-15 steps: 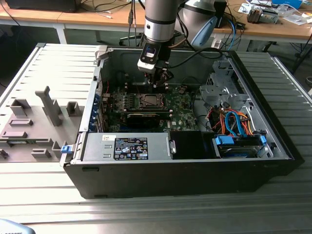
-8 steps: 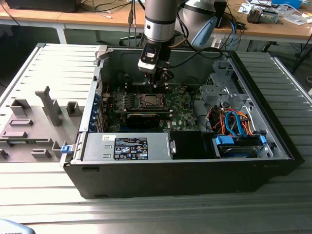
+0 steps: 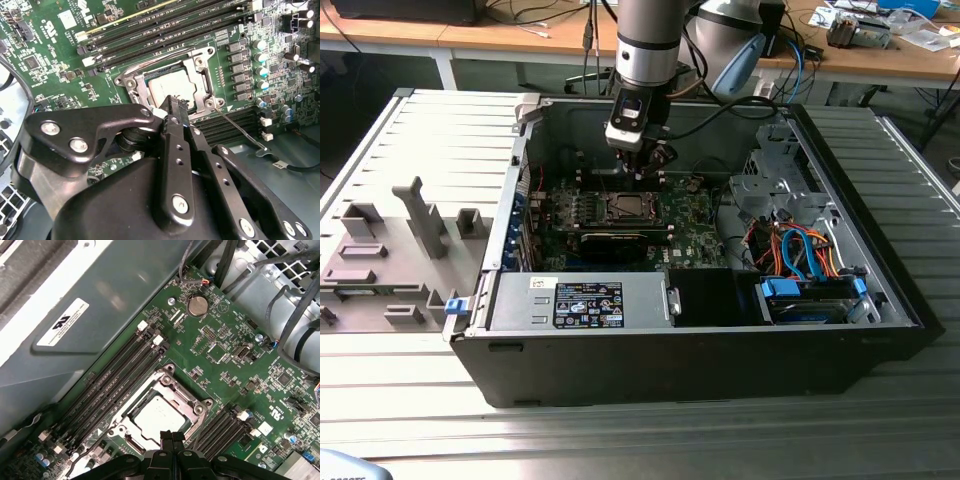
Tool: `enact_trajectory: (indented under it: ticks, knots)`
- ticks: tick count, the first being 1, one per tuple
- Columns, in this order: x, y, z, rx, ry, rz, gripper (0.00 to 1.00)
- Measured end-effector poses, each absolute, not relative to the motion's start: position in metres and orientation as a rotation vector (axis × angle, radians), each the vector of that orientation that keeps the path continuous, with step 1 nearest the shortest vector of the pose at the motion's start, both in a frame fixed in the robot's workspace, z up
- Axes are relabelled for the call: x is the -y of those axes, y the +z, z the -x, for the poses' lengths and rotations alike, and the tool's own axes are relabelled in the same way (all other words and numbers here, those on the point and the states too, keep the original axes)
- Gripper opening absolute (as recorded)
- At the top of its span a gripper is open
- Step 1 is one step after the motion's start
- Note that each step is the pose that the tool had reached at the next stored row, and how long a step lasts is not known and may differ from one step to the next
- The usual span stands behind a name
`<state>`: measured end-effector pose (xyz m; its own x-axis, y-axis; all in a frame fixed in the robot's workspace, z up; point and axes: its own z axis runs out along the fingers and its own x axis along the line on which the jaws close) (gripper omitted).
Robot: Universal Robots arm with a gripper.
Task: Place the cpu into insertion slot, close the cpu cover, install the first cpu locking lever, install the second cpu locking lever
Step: 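Install the first cpu locking lever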
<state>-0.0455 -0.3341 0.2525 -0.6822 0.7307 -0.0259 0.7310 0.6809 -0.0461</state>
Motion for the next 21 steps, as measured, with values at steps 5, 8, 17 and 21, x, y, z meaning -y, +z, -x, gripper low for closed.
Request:
enact_trajectory:
  ticks: [5, 8, 17, 21]
  knots:
    - [0.3341, 0.2525, 0.0456, -2.883, -0.082, -1.230, 0.11]
    - [0.3341, 0.2526, 0.0455, -2.887, -0.083, -1.222, 0.11]
    - [0.3341, 0.2526, 0.0455, -2.896, -0.082, -1.199, 0.11]
    - [0.3341, 0.2525, 0.0456, -2.899, -0.082, -1.192, 0.11]
